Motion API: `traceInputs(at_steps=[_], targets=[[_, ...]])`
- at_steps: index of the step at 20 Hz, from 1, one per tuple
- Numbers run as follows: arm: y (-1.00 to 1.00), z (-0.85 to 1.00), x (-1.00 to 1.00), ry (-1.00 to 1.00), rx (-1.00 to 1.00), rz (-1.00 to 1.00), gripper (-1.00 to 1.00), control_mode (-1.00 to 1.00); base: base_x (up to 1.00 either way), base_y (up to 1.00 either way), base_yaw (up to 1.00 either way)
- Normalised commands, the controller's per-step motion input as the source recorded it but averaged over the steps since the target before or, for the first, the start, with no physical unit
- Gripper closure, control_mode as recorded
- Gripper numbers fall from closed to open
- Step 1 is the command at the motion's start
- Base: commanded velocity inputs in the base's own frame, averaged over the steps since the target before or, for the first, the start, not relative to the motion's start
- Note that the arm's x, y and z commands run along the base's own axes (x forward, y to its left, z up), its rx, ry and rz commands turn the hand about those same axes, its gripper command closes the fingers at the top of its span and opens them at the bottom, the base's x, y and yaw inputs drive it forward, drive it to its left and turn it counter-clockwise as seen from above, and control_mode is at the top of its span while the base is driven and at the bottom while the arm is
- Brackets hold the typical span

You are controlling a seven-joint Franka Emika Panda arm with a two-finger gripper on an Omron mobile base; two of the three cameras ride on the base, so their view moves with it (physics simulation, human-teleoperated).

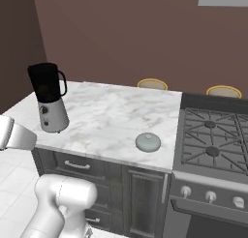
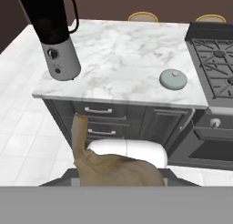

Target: Grab the garlic and lemon from the fridge, place them in the blender, close the lid, and turn on the blender to create a marinade.

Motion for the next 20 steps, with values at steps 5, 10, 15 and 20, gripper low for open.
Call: traceInputs(at_steps=[5, 10, 15, 20], targets=[[0.00, 0.00, 0.00, 0.00, 0.00, 0.00, 1.00, 1.00, 0.38, 0.00, 0.00], [0.00, 0.00, 0.00, 0.00, 0.00, 0.00, 1.00, 1.00, 0.34, 0.00, 0.00], [0.00, 0.00, 0.00, 0.00, 0.00, 0.00, 1.00, 1.00, 0.23, 0.00, 0.00], [0.00, 0.00, 0.00, 0.00, 0.00, 0.00, 1.00, 1.00, 0.01, 0.00, 0.00]])
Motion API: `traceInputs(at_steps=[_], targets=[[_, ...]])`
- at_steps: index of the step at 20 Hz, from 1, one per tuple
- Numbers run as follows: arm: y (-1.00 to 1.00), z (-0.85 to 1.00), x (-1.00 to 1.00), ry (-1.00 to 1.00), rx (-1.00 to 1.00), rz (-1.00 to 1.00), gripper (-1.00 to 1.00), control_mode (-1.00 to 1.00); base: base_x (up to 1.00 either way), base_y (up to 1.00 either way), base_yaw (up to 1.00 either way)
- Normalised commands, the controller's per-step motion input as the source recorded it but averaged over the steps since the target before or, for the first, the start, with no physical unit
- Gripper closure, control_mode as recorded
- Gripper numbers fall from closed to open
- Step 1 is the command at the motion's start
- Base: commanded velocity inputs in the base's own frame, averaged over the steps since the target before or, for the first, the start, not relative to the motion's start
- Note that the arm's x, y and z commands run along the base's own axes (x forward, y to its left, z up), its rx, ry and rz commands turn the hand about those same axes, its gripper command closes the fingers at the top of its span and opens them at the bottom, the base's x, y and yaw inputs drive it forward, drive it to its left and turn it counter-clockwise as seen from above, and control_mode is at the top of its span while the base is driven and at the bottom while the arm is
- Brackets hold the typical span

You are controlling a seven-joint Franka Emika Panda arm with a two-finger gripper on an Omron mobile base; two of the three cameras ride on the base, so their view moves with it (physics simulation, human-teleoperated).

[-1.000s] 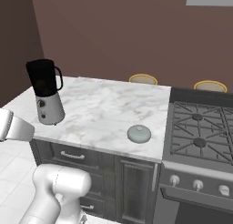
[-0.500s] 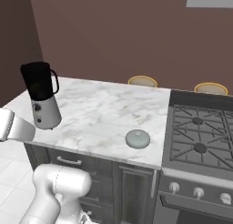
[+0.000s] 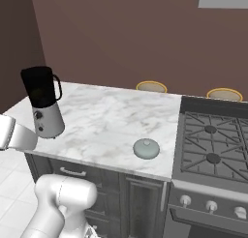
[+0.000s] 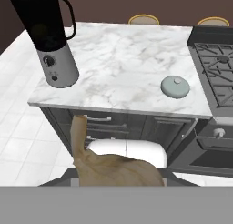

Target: Grab the garlic and lemon from the fridge, place them in the blender, close the lid, and turn on the blender to create a marinade.

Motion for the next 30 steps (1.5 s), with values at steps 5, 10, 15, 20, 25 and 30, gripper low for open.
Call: traceInputs(at_steps=[5, 10, 15, 20, 25, 30], targets=[[0.00, 0.00, 0.00, 0.00, 0.00, 0.00, 1.00, 1.00, 0.07, 0.00, 0.00], [0.00, 0.00, 0.00, 0.00, 0.00, 0.00, 1.00, 1.00, 0.43, 0.02, -0.01], [0.00, 0.00, 0.00, 0.00, 0.00, 0.00, 1.00, 1.00, 0.28, 0.40, -0.07], [0.00, 0.00, 0.00, 0.00, 0.00, 0.00, 1.00, 1.00, 0.03, 0.28, -0.08], [0.00, 0.00, 0.00, 0.00, 0.00, 0.00, 1.00, 1.00, 0.02, 0.08, -0.04], [0.00, 0.00, 0.00, 0.00, 0.00, 0.00, 1.00, 1.00, 0.08, 0.00, 0.00]])
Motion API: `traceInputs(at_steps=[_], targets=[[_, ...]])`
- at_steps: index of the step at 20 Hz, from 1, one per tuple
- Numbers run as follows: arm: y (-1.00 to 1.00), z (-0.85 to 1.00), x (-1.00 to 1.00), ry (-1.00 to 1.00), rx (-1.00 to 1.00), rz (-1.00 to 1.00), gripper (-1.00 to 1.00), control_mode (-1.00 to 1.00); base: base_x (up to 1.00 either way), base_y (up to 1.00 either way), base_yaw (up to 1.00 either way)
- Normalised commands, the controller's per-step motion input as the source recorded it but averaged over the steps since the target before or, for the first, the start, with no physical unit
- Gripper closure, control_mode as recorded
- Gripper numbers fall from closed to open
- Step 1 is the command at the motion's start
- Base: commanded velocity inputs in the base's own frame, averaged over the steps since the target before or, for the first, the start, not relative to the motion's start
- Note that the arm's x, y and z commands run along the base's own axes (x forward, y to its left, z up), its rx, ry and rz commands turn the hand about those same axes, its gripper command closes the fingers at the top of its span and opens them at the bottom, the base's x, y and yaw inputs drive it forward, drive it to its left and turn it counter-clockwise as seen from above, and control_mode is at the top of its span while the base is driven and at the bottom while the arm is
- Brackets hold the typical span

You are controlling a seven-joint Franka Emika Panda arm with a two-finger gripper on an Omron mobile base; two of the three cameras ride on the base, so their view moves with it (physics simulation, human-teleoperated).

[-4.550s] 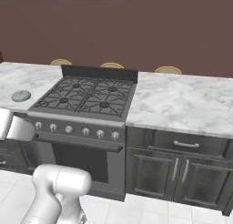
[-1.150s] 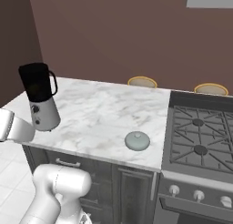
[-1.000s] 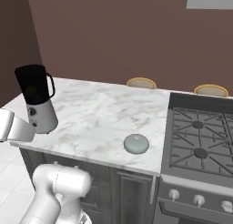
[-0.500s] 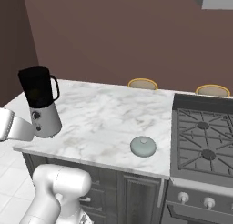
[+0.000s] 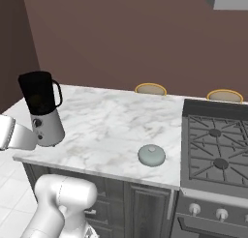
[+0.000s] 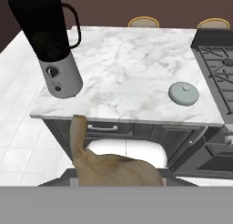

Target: Grab the garlic and lemon from the fridge, place them in the blender, close the lid, and turn on the blender to create a marinade.

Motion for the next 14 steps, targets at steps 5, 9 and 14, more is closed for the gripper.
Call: traceInputs(at_steps=[5, 9, 14], targets=[[0.19, 0.50, 0.30, -0.05, 0.00, 0.00, 1.00, -1.00, 0.03, 0.00, 0.00], [0.65, 1.00, 0.72, -0.25, 0.00, 0.10, 1.00, -1.00, 0.00, 0.00, 0.00], [0.73, 0.64, 0.92, -0.12, 0.00, 0.19, 1.00, -1.00, 0.00, 0.00, 0.00]])
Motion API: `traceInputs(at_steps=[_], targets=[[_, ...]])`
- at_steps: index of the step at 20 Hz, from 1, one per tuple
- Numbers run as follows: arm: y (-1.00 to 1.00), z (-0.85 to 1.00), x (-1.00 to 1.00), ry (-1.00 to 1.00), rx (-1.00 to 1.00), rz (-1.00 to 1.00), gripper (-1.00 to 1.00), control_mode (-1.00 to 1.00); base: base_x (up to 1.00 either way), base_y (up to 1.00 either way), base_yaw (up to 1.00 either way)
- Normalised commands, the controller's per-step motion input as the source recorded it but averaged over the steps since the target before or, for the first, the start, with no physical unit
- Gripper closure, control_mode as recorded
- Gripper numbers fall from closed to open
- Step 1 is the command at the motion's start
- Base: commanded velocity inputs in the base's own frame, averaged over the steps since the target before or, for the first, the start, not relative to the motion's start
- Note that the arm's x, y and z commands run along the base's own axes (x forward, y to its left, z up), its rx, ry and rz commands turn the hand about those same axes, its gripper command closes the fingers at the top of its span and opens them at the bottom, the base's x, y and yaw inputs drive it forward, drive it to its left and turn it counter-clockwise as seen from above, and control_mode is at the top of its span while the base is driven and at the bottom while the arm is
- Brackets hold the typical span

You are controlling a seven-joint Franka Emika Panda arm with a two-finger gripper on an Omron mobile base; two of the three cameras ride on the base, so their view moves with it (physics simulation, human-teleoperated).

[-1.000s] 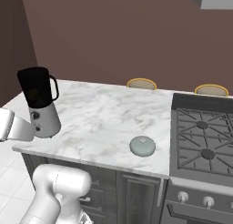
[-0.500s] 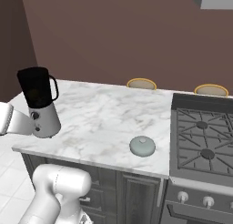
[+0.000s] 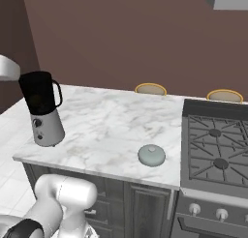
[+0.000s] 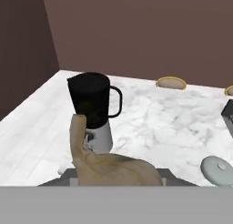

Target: Grab the garlic and lemon from the fridge, place them in the blender, close the lid, and turn on the blender to create a marinade.

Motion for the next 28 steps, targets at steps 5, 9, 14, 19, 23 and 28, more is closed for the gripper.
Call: traceInputs(at_steps=[5, 9, 14, 19, 23, 28], targets=[[0.47, 0.00, 0.98, 0.02, 0.03, 0.22, 1.00, -1.00, 0.00, 0.00, 0.00], [0.43, -0.22, 0.99, 0.02, 0.04, 0.20, 1.00, -1.00, 0.00, 0.00, 0.00], [0.42, -0.29, 0.97, 0.03, 0.00, 0.16, 1.00, -1.00, 0.00, 0.00, 0.00], [0.33, -0.19, 0.86, 0.07, 0.00, 0.05, 1.00, -1.00, 0.00, 0.00, 0.00], [0.18, -0.29, 0.64, 0.08, -0.07, 0.02, 1.00, -1.00, 0.00, 0.00, 0.00], [0.05, -0.46, 0.42, 0.16, -0.10, 0.01, 1.00, -1.00, 0.00, 0.00, 0.00]])
